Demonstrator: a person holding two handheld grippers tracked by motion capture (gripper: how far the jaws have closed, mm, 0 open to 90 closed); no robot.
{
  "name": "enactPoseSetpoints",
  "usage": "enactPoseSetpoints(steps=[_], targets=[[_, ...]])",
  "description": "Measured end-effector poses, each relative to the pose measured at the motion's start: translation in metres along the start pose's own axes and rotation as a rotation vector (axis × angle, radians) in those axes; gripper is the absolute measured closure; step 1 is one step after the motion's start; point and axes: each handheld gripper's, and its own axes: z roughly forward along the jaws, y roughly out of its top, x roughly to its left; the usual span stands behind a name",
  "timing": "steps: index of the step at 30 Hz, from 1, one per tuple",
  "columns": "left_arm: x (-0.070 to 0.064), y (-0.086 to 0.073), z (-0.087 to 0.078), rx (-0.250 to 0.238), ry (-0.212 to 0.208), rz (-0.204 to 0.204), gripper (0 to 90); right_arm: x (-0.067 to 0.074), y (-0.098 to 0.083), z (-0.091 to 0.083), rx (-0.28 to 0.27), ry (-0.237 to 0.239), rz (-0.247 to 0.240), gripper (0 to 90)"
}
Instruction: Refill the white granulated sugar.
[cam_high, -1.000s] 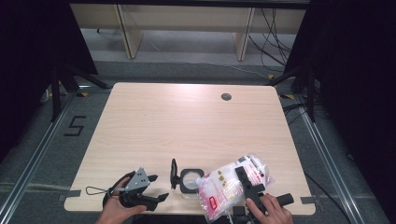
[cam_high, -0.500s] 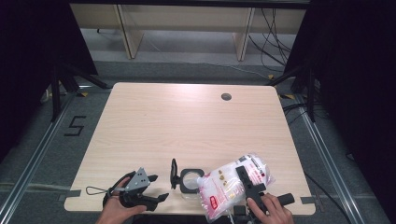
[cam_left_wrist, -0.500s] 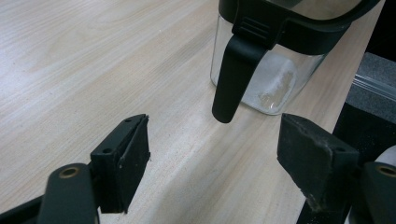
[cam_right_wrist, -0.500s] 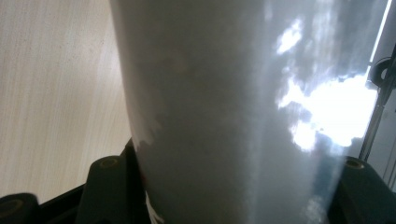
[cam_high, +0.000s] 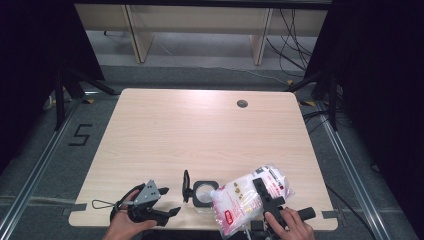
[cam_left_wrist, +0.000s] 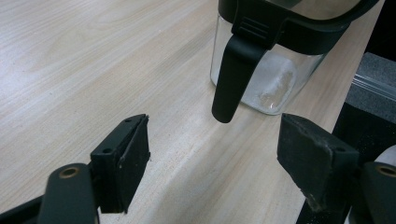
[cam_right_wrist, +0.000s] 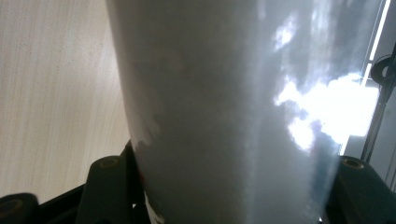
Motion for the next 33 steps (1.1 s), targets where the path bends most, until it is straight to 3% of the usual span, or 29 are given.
enactPoseSetpoints(steps=[1,7,8,10,14,20,22,23,27,33], targets=[[0.0000,0.0000,0.0000,0.000,0.001,-0.001,24.8,-0.0028,0.0003,-0.0002,0.002,0.006,-0.020,41.8],[0.0000,0.0000,0.0001,0.000,0.000,-0.002,24.8,0.0003,-0.0005,0.0000,0.001,0.002,-0.001,41.8],[0.0000,0.0000,0.0001,0.001,0.000,-0.002,24.8,-0.0020,-0.0001,0.0003,-0.006,-0.005,-0.027,41.8],[0.0001,0.0000,0.0001,0.000,-0.001,0.000,24.8,-0.0001,-0.0004,-0.0001,0.000,-0.002,-0.007,41.8],[0.0002,0.0004,-0.0007,0.015,0.000,0.003,24.8,-0.0027,0.0000,0.0001,-0.005,-0.012,-0.029,41.8],[0.0002,0.0003,-0.0005,0.014,-0.001,0.002,24.8,-0.0014,-0.0004,0.0002,-0.003,-0.004,-0.013,41.8],[0.0002,0.0003,-0.0005,0.014,0.000,-0.001,24.8,-0.0029,-0.0002,-0.0002,-0.002,0.005,-0.028,41.8],[-0.0012,-0.0002,-0.0003,0.014,0.001,-0.028,24.8,-0.0031,-0.0003,-0.0002,-0.002,0.004,-0.031,41.8],[-0.0011,-0.0003,-0.0004,0.014,0.003,-0.030,24.8,-0.0035,-0.0009,0.0005,-0.017,-0.012,-0.035,41.8],[-0.0009,-0.0002,-0.0006,0.013,0.003,-0.028,24.8,-0.0026,-0.0008,-0.0011,0.005,0.010,-0.018,41.8]])
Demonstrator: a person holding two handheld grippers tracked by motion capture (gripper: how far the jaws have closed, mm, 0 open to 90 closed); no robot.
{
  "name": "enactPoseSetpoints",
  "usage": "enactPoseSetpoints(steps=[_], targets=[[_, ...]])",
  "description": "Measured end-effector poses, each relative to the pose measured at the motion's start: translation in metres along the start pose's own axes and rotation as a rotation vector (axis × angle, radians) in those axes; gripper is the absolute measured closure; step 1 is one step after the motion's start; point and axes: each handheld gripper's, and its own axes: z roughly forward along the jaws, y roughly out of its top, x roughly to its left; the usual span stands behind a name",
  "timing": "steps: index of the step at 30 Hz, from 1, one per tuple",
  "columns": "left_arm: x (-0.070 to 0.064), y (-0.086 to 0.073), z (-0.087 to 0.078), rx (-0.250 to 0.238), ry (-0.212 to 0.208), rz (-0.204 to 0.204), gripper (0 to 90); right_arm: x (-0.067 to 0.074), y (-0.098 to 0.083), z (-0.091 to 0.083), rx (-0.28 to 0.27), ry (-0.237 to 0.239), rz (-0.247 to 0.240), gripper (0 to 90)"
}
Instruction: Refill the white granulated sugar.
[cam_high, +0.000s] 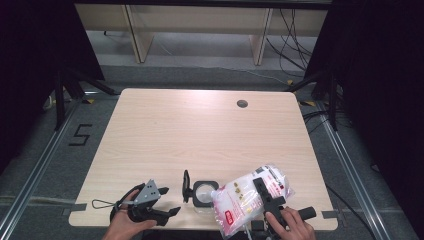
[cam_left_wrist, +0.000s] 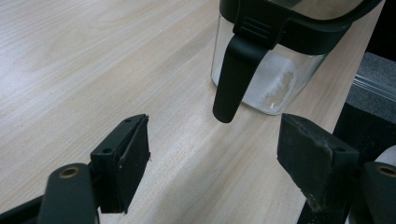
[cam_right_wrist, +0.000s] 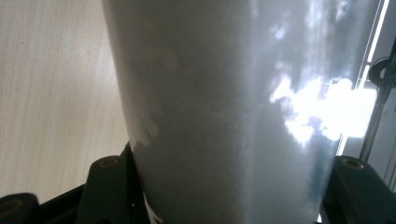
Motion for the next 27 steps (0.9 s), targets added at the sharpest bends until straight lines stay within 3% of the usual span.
enactPoseSetpoints(steps=[10,12,13,16,18,19,20,27], targets=[[-0.0001,0.0000,0.0000,0.000,0.000,-0.001,24.8,0.0012,-0.0004,0.0008,-0.008,-0.015,0.012,41.9],[-0.0001,-0.0004,0.0009,-0.013,-0.003,-0.001,24.8,-0.0001,-0.0008,0.0009,-0.014,-0.018,-0.019,41.9],[0.0000,-0.0001,0.0004,-0.006,0.000,0.000,24.8,0.0018,-0.0013,0.0000,-0.003,-0.015,0.009,41.9],[-0.0001,-0.0001,-0.0002,0.000,0.000,0.000,24.8,0.0017,-0.0014,-0.0001,-0.003,-0.019,0.000,41.8],[-0.0001,0.0000,-0.0001,0.001,0.000,0.000,24.8,0.0045,-0.0019,-0.0008,0.007,-0.013,0.033,41.8],[-0.0002,0.0000,0.0000,0.001,0.000,-0.001,24.8,0.0044,-0.0018,-0.0007,0.006,-0.014,0.032,41.9],[-0.0002,0.0000,0.0001,0.002,-0.001,0.002,24.8,0.0008,-0.0011,0.0003,-0.009,-0.024,-0.014,41.9],[0.0000,0.0000,0.0001,-0.003,0.001,0.008,24.8,-0.0004,-0.0007,0.0000,-0.014,-0.030,-0.021,41.8]])
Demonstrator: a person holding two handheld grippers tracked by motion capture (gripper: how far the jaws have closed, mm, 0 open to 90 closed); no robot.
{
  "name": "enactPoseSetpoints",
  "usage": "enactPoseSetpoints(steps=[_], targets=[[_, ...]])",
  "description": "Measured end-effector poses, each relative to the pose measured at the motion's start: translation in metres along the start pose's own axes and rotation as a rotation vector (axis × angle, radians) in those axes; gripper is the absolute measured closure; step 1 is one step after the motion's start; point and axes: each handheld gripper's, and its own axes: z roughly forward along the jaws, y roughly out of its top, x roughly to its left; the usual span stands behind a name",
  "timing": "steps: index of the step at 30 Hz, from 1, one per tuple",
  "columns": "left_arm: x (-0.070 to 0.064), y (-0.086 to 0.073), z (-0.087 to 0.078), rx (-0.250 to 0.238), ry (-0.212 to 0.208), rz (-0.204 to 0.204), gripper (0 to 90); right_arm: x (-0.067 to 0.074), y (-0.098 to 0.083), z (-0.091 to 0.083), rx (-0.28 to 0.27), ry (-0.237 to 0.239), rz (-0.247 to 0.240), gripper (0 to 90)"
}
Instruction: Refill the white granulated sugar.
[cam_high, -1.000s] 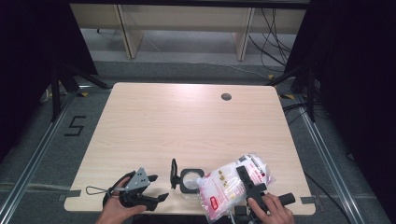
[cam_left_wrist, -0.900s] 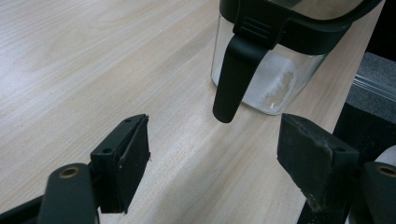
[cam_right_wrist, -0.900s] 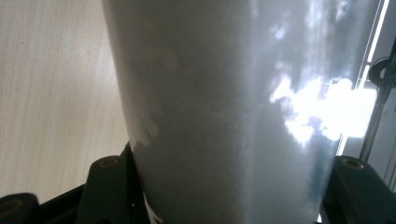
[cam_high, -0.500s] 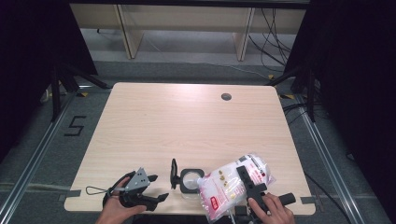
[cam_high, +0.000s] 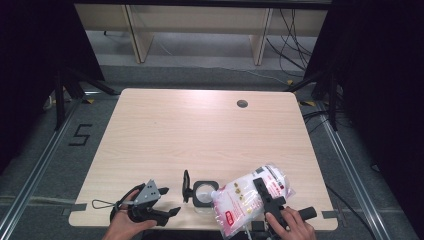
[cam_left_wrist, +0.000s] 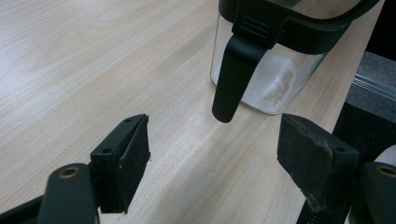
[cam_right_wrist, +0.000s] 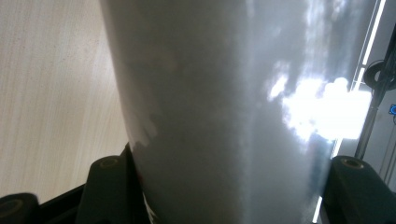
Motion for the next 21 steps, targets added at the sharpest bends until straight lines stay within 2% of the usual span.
enactPoseSetpoints(steps=[3,4,5,6,7,9,18,20,21], targets=[[-0.0003,-0.0001,-0.0001,0.005,-0.002,-0.008,24.8,-0.0003,0.0002,-0.0001,0.001,-0.007,-0.003,41.9],[0.0002,0.0002,-0.0003,0.005,-0.003,0.004,24.8,-0.0007,0.0003,-0.0001,0.001,-0.001,-0.012,41.9],[0.0004,0.0001,0.0002,-0.002,-0.005,0.007,24.8,0.0007,0.0001,-0.0010,0.007,0.000,0.000,41.9],[0.0004,0.0003,-0.0003,0.004,-0.002,0.006,24.8,-0.0003,0.0001,-0.0007,0.000,-0.008,-0.010,41.9],[-0.0003,0.0000,-0.0001,0.004,-0.002,-0.009,24.8,-0.0002,0.0002,-0.0008,0.002,-0.007,-0.007,41.9],[0.0003,-0.0002,0.0006,-0.009,-0.004,0.002,24.8,-0.0003,0.0003,-0.0009,0.002,-0.007,-0.009,41.9],[-0.0001,-0.0004,0.0007,-0.008,-0.002,-0.009,24.8,0.0001,0.0000,-0.0014,0.005,-0.002,-0.005,41.8],[0.0011,0.0005,-0.0005,0.000,0.000,0.020,24.8,0.0016,-0.0002,-0.0014,0.005,0.001,0.015,41.9],[0.0000,-0.0004,0.0007,-0.008,-0.003,-0.009,24.8,0.0019,-0.0003,-0.0015,0.007,0.004,0.015,41.8]])
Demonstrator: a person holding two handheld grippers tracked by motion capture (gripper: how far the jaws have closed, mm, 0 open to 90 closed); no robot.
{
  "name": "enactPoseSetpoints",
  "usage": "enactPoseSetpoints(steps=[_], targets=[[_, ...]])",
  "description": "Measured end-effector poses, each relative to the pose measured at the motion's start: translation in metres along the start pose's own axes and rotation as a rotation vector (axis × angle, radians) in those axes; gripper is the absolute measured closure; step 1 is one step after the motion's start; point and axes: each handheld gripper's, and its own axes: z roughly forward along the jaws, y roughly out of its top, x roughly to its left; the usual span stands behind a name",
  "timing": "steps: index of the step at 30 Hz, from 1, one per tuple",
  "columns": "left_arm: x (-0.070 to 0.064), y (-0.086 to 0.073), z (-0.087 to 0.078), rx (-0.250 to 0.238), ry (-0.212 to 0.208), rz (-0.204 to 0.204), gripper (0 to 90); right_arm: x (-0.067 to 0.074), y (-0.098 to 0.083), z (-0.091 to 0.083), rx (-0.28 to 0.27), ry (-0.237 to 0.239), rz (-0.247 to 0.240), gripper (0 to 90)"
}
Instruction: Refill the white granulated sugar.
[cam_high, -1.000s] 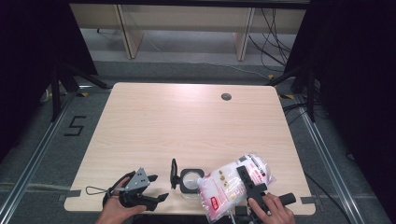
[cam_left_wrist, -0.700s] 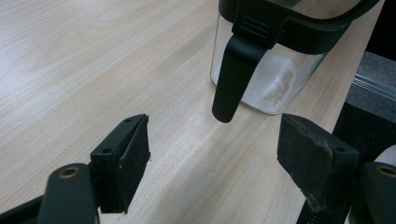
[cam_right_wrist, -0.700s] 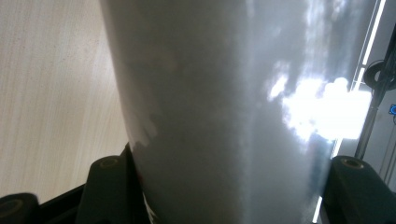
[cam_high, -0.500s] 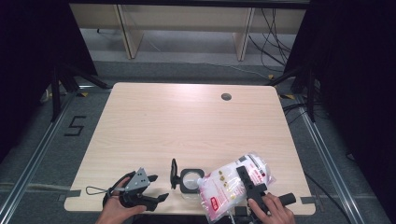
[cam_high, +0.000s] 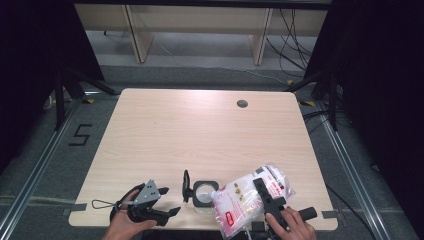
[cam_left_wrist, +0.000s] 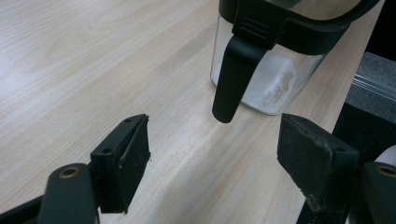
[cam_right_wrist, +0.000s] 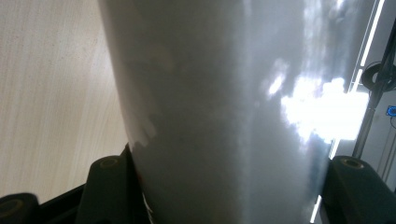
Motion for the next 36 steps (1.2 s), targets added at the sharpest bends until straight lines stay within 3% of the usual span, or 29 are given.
enactPoseSetpoints(steps=[6,9,15,24,25,27,29,36], targets=[[0.0008,0.0005,-0.0011,0.016,0.007,0.009,24.8,-0.0036,0.0011,-0.0010,-0.001,-0.015,-0.036,41.9],[-0.0002,0.0003,-0.0009,0.009,0.004,0.002,24.8,-0.0004,0.0016,-0.0026,0.020,-0.014,0.009,41.9],[0.0008,0.0004,-0.0011,0.013,0.009,0.012,24.8,-0.0044,0.0010,-0.0010,-0.001,-0.019,-0.044,41.9],[0.0009,0.0005,-0.0012,0.013,0.009,0.012,24.8,-0.0027,0.0001,-0.0011,-0.002,-0.016,0.003,42.1],[0.0009,0.0005,-0.0012,0.013,0.009,0.011,24.8,0.0000,-0.0006,-0.0018,0.012,-0.006,0.041,42.1],[0.0008,0.0004,-0.0012,0.013,0.009,0.010,24.8,-0.0047,-0.0005,-0.0006,-0.001,-0.001,-0.019,42.1],[0.0005,0.0004,-0.0012,0.013,0.007,0.006,24.8,-0.0034,-0.0007,-0.0010,0.004,-0.001,0.009,42.2],[0.0010,0.0006,-0.0015,0.009,0.007,0.015,24.8,-0.0038,-0.0014,0.0005,-0.015,-0.017,0.002,42.3]])
